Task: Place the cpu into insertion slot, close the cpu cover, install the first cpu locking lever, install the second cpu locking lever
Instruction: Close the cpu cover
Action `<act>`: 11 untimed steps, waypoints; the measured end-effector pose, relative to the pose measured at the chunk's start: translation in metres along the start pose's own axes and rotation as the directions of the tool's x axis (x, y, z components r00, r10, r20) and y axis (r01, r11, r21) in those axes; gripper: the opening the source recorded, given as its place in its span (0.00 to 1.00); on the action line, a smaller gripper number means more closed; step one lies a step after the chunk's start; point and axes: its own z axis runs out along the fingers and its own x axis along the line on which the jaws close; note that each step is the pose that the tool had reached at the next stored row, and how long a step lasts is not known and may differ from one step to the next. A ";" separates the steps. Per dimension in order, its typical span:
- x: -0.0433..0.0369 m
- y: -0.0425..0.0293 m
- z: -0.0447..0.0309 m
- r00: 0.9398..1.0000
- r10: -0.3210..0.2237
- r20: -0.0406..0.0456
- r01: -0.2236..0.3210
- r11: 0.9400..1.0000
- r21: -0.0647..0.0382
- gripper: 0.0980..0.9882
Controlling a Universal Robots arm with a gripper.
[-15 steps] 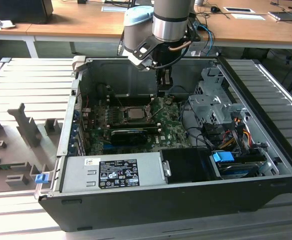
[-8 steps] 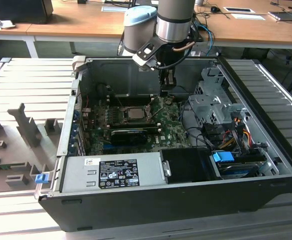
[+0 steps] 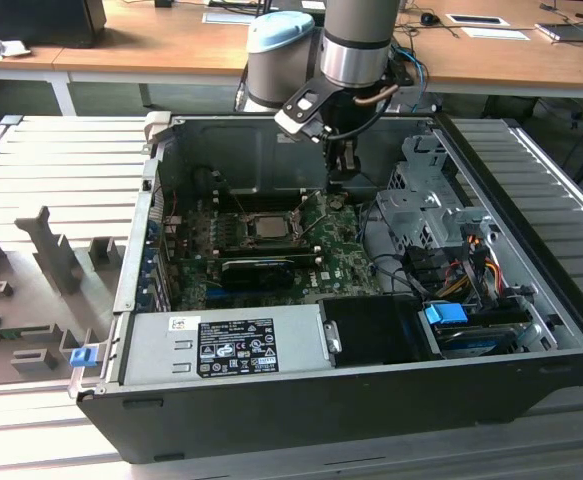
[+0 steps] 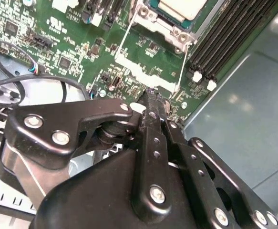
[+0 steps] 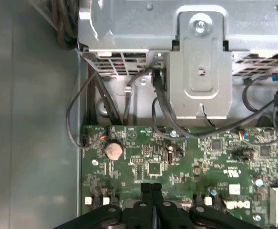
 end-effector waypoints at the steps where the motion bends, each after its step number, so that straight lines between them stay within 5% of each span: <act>1: 0.0000 0.0020 0.0011 1.000 -0.001 0.000 0.001 1.000 0.000 0.01; 11: -0.0056 0.0052 0.0166 1.000 -0.001 0.000 0.001 1.000 0.000 0.01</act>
